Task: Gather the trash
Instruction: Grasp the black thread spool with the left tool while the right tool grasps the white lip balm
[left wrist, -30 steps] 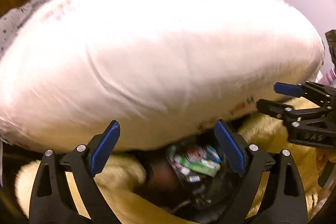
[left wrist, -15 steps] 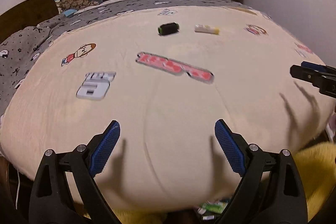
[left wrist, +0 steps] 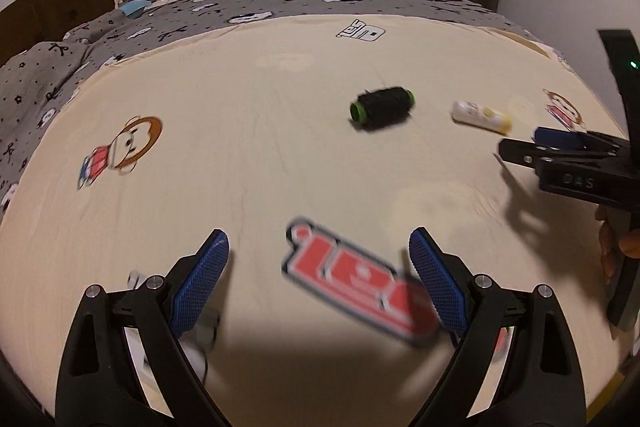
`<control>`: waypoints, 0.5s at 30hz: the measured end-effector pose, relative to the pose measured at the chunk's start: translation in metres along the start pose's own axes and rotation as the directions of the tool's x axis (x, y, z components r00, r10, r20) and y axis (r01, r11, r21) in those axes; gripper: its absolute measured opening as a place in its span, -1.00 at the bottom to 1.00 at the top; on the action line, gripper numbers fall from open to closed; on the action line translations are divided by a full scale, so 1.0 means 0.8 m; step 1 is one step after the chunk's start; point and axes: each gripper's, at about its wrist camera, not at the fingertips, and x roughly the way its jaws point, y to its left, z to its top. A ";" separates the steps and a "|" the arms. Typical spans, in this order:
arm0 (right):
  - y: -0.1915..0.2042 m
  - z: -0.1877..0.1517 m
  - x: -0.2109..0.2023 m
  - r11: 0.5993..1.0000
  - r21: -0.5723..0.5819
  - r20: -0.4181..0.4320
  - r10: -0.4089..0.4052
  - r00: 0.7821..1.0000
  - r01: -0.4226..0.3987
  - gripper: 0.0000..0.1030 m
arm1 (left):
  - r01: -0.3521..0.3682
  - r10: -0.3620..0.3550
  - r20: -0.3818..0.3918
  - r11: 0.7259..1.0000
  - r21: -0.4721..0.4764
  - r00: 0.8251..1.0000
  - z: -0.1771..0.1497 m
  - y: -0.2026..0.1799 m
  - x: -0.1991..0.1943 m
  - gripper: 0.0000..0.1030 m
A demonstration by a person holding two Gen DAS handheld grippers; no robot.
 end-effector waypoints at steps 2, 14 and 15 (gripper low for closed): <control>0.009 0.015 0.018 0.999 -0.033 -0.010 -0.005 1.000 0.005 0.42 | -0.001 0.001 -0.013 1.000 0.004 1.000 0.010 0.002 0.015 0.69; 0.012 0.046 0.040 0.994 -0.108 -0.044 0.013 0.999 -0.017 -0.59 | 0.021 -0.021 -0.004 0.999 0.040 1.000 0.061 -0.016 0.058 0.69; 0.006 0.044 0.036 0.995 -0.097 -0.050 0.016 0.999 -0.020 -0.59 | 0.023 -0.023 -0.003 0.999 0.046 1.000 0.064 -0.021 0.061 0.69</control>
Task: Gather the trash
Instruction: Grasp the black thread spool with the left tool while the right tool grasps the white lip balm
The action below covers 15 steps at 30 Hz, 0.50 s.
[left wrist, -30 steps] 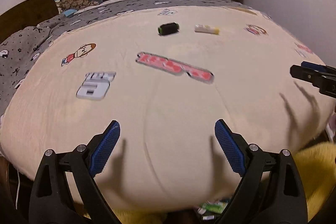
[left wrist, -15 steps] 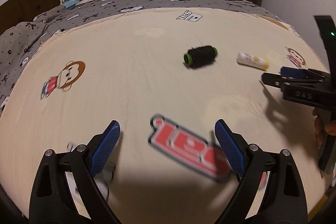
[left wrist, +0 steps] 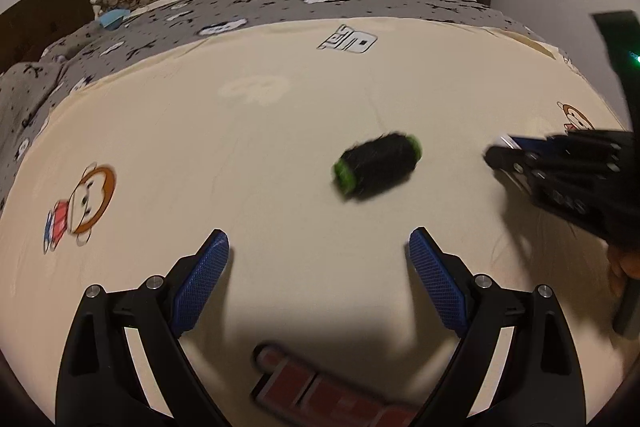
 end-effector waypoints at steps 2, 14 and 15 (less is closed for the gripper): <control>-0.009 -0.004 -0.006 1.000 0.013 0.000 -0.020 1.000 0.020 -0.60 | 0.010 -0.010 -0.001 1.000 0.006 1.000 0.010 -0.009 0.008 0.69; -0.067 -0.056 -0.038 0.997 0.064 -0.007 -0.043 0.999 0.044 -0.60 | 0.023 -0.023 -0.035 1.000 0.001 0.999 0.052 -0.044 0.056 0.02; -0.068 -0.060 -0.041 0.997 0.064 -0.005 -0.048 0.999 0.048 -0.60 | 0.019 -0.018 -0.034 1.000 0.018 0.999 0.051 -0.048 0.052 0.02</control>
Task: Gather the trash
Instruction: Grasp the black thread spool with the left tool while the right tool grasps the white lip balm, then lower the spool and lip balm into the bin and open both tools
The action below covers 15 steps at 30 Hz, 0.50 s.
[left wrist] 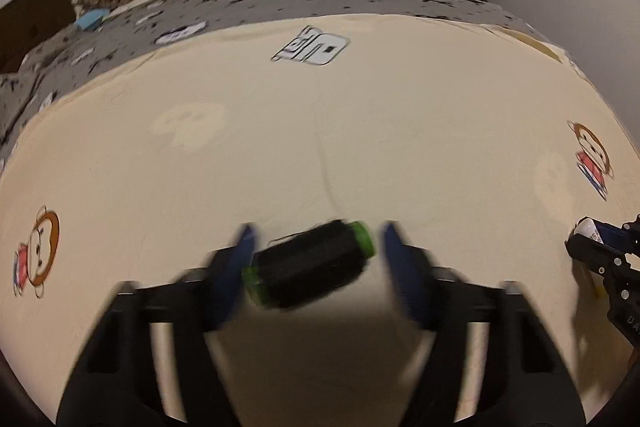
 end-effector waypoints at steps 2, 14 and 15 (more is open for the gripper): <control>-0.003 -0.008 -0.008 1.000 0.004 0.006 -0.004 1.000 0.004 -0.60 | -0.007 0.007 -0.010 1.000 0.028 1.000 -0.004 -0.006 -0.005 0.02; 0.009 -0.079 -0.126 0.999 -0.033 0.111 -0.028 0.993 0.032 -0.60 | 0.026 -0.029 0.037 0.997 0.070 0.999 -0.095 -0.023 -0.120 0.02; 0.011 -0.088 -0.138 0.999 -0.038 0.121 -0.033 0.992 0.038 -0.60 | 0.029 -0.032 0.041 0.997 0.069 0.999 -0.105 -0.023 -0.132 0.02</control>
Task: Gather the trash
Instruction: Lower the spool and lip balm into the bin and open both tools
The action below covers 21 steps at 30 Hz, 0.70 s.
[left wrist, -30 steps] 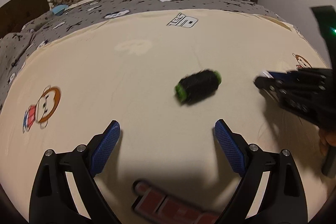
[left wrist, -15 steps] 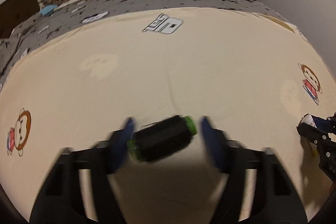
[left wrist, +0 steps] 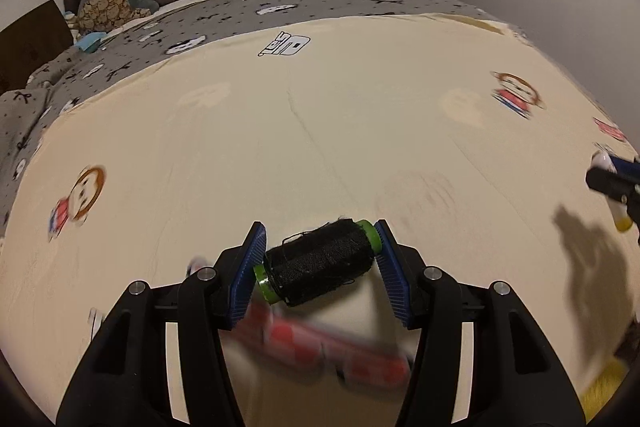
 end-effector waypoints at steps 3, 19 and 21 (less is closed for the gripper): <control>0.002 -0.017 -0.026 1.000 0.010 0.013 0.012 1.000 -0.012 -0.60 | -0.010 0.010 0.026 1.000 0.014 1.000 -0.029 -0.007 -0.039 0.02; 0.065 -0.163 -0.128 0.986 0.055 0.073 0.153 0.986 -0.157 -0.60 | -0.017 0.018 0.130 1.000 -0.007 0.991 -0.193 -0.054 -0.171 0.02; 0.071 -0.180 -0.127 0.979 0.077 0.063 0.185 0.981 -0.190 -0.60 | -0.021 0.021 0.122 1.000 -0.007 0.992 -0.213 -0.059 -0.175 0.02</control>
